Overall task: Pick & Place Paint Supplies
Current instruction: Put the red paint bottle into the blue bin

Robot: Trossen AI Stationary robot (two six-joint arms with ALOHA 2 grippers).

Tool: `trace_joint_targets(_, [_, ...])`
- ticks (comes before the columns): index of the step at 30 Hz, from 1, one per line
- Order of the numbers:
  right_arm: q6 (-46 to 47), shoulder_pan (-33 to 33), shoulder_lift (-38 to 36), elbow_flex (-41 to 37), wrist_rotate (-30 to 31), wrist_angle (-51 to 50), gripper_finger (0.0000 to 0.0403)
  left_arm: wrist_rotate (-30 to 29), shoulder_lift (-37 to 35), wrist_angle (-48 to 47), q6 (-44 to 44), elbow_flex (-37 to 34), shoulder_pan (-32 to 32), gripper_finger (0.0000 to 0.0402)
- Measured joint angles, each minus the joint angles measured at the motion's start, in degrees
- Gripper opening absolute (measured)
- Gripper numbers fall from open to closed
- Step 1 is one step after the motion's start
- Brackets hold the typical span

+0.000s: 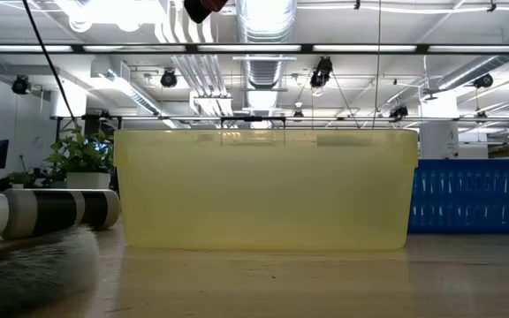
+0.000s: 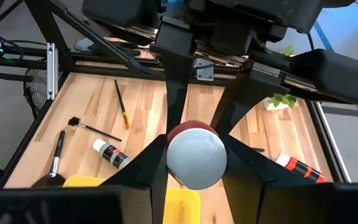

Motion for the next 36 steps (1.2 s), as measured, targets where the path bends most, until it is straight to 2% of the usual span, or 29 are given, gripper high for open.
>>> trace_joint_targets(3, [0.22, -0.02, -0.02, -0.08, -0.08, 0.16, 0.0111, -0.15, 0.00, 0.08, -1.10, 0.00, -0.03, 0.0128])
trace_joint_targets(10, [1.19, 0.00, 0.00, -0.09, 0.08, -1.77, 0.0111, -2.28, -0.98, -1.60, 0.75, 0.00, 0.10, 0.0244])
trace_joint_targets(13, [2.44, -0.02, -0.37, -0.09, 1.18, -6.03, 0.0111, -2.78, -1.58, -5.29, 3.11, 0.02, 1.06, 0.0274])
trace_joint_targets(18, [6.80, 0.59, -0.78, -1.20, 3.93, -19.96, 0.0111, -4.74, -3.83, -9.15, 4.99, 0.00, 3.44, 0.0283])
trace_joint_targets(20, [8.85, 1.46, -2.09, -3.36, 4.52, -21.70, 0.0111, -5.76, -4.94, -9.07, 5.38, 0.00, 4.16, 0.0283])
trace_joint_targets(27, [19.57, 5.68, -12.88, -18.99, 4.75, -16.78, 0.0111, -9.23, -8.34, -8.98, 5.98, 0.00, 6.49, 0.0284])
trace_joint_targets(36, [38.28, 15.01, -24.43, -38.11, 12.88, -11.30, 0.0111, -12.86, -9.77, -8.48, 5.87, 0.00, 6.78, 0.0284])
